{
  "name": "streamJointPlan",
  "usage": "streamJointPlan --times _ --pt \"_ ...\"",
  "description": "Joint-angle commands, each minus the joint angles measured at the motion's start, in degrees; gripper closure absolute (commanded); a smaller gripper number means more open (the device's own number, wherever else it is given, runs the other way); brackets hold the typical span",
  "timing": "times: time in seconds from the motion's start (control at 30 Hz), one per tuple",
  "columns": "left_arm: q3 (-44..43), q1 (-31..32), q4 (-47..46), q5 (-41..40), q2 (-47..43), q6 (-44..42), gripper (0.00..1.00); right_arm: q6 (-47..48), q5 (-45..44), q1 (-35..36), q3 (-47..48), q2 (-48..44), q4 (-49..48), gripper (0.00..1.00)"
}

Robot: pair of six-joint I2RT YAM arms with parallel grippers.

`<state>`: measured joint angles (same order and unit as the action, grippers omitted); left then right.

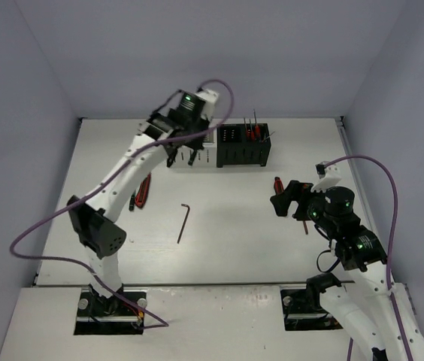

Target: Sort the tools into containers

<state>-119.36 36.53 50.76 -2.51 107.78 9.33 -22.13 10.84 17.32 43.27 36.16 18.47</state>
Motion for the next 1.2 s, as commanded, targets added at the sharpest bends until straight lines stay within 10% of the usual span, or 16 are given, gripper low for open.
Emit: streamJointPlan --times 0.0,0.23,0.5,1.17 --pt "2.5 -8.1 -14.0 -4.7 -4.7 0.9 1.00 0.1 -0.9 0.3 0.7 0.2 -2.3 0.08" --pt "14.9 -13.3 -45.1 -4.7 -4.6 0.1 1.00 0.4 -0.9 0.3 0.6 0.8 -2.3 0.08" --pt "14.5 -15.6 -56.3 -1.9 2.6 0.9 1.00 0.6 -1.1 0.3 1.1 1.1 -1.8 0.08" --pt "16.4 -16.2 -41.5 -1.5 -2.6 2.4 0.53 2.7 -2.7 0.3 1.8 2.3 -0.5 0.08"
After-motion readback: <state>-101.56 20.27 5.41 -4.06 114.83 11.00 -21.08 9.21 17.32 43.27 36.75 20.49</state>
